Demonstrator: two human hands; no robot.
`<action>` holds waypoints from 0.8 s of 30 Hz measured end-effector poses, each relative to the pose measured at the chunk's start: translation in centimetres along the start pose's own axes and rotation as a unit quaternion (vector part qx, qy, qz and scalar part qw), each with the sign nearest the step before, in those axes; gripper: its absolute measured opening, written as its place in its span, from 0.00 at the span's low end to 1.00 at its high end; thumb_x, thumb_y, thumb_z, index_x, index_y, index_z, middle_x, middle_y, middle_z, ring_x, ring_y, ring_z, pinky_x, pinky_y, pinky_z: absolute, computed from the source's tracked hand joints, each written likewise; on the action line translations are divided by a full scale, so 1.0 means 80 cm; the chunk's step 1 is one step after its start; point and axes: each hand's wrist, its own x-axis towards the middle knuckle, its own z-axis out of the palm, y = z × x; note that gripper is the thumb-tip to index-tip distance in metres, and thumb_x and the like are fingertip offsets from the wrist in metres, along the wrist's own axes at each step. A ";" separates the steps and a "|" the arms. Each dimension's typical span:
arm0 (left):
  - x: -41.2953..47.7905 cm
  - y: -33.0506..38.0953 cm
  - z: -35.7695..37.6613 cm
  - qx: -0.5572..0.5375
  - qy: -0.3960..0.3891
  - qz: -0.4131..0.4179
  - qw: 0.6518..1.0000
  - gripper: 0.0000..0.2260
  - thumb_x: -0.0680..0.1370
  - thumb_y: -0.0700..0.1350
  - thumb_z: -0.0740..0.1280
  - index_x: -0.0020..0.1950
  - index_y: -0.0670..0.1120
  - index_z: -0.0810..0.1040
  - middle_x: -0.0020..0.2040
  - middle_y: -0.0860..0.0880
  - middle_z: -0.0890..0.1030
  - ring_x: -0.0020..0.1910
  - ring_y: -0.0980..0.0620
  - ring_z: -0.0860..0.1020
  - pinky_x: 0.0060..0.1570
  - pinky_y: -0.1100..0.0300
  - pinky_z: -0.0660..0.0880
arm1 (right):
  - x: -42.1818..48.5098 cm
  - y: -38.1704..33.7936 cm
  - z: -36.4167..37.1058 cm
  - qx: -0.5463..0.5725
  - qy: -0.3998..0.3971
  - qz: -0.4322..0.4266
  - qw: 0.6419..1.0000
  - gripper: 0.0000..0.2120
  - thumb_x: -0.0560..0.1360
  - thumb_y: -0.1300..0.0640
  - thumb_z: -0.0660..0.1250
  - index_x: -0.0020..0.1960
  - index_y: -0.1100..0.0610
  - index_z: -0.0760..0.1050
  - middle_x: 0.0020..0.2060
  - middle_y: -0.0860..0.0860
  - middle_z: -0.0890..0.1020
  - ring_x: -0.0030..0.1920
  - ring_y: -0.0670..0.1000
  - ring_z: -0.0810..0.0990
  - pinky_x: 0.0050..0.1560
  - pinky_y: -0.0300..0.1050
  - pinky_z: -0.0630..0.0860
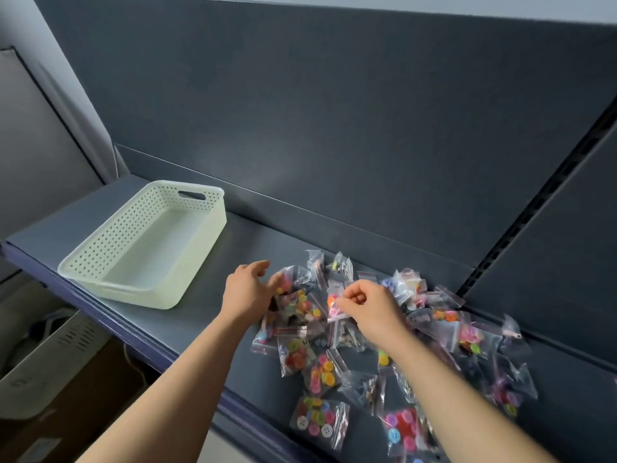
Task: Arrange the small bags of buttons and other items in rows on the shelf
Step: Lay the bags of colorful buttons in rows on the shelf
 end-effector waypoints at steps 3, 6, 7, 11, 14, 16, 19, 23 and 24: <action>0.014 0.011 0.004 0.009 -0.044 0.014 0.999 0.11 0.73 0.54 0.71 0.50 0.50 0.83 0.49 0.48 0.83 0.49 0.46 0.81 0.51 0.50 0.78 | -0.008 -0.007 -0.010 0.090 -0.025 0.003 0.996 0.04 0.72 0.56 0.71 0.40 0.54 0.77 0.36 0.48 0.79 0.37 0.48 0.76 0.44 0.47 0.76; 0.010 0.014 -0.002 -0.091 -0.072 0.006 0.993 0.07 0.72 0.48 0.74 0.39 0.46 0.80 0.36 0.50 0.83 0.35 0.49 0.81 0.38 0.54 0.79 | -0.009 -0.010 -0.006 0.126 -0.023 0.025 0.991 0.04 0.71 0.58 0.72 0.41 0.54 0.77 0.41 0.52 0.82 0.41 0.50 0.79 0.50 0.51 0.78; 0.007 0.013 -0.008 -0.140 -0.060 0.005 0.988 0.08 0.72 0.46 0.74 0.39 0.44 0.79 0.36 0.49 0.83 0.34 0.50 0.80 0.37 0.54 0.78 | -0.008 -0.011 -0.002 0.122 -0.017 0.031 0.992 0.04 0.71 0.58 0.72 0.42 0.53 0.76 0.44 0.51 0.83 0.45 0.50 0.81 0.51 0.51 0.77; -0.005 -0.005 -0.047 -0.366 -0.053 0.018 0.929 0.08 0.75 0.39 0.71 0.40 0.43 0.72 0.38 0.45 0.81 0.39 0.52 0.80 0.46 0.56 0.77 | -0.002 -0.023 0.016 0.126 -0.041 0.036 0.991 0.11 0.77 0.64 0.63 0.51 0.48 0.73 0.52 0.47 0.81 0.44 0.47 0.81 0.42 0.43 0.78; -0.011 -0.027 -0.067 -0.404 -0.083 0.007 0.911 0.07 0.77 0.35 0.67 0.45 0.44 0.70 0.42 0.42 0.77 0.39 0.52 0.78 0.47 0.56 0.78 | -0.001 -0.040 0.027 0.080 -0.066 0.025 0.994 0.11 0.78 0.59 0.61 0.57 0.46 0.74 0.54 0.43 0.78 0.50 0.44 0.77 0.50 0.39 0.73; -0.015 -0.037 -0.070 -0.371 -0.105 0.003 0.923 0.07 0.77 0.39 0.67 0.51 0.45 0.71 0.44 0.43 0.77 0.35 0.55 0.76 0.42 0.61 0.76 | 0.000 -0.042 0.036 0.049 -0.070 0.033 0.996 0.07 0.75 0.53 0.66 0.53 0.47 0.77 0.53 0.44 0.80 0.55 0.45 0.77 0.57 0.44 0.72; -0.013 -0.048 -0.061 -0.201 -0.133 0.033 0.970 0.18 0.70 0.47 0.76 0.56 0.51 0.74 0.43 0.49 0.81 0.38 0.56 0.78 0.42 0.65 0.74 | 0.001 -0.039 0.048 0.003 -0.063 0.051 0.997 0.08 0.69 0.46 0.73 0.46 0.45 0.79 0.51 0.42 0.81 0.56 0.44 0.78 0.60 0.48 0.73; -0.008 -0.055 -0.046 0.019 -0.123 0.119 0.985 0.13 0.68 0.57 0.75 0.48 0.54 0.81 0.41 0.55 0.82 0.40 0.56 0.79 0.40 0.62 0.73 | 0.002 -0.039 0.058 -0.025 -0.056 0.067 0.996 0.14 0.70 0.47 0.74 0.55 0.45 0.79 0.54 0.40 0.79 0.57 0.45 0.77 0.61 0.47 0.72; -0.006 -0.056 -0.045 0.002 -0.122 0.125 0.985 0.11 0.68 0.56 0.76 0.45 0.53 0.80 0.38 0.56 0.81 0.37 0.57 0.78 0.37 0.63 0.72 | 0.003 -0.039 0.060 -0.039 -0.050 0.074 0.995 0.14 0.70 0.47 0.73 0.54 0.46 0.79 0.54 0.40 0.79 0.56 0.46 0.78 0.59 0.47 0.73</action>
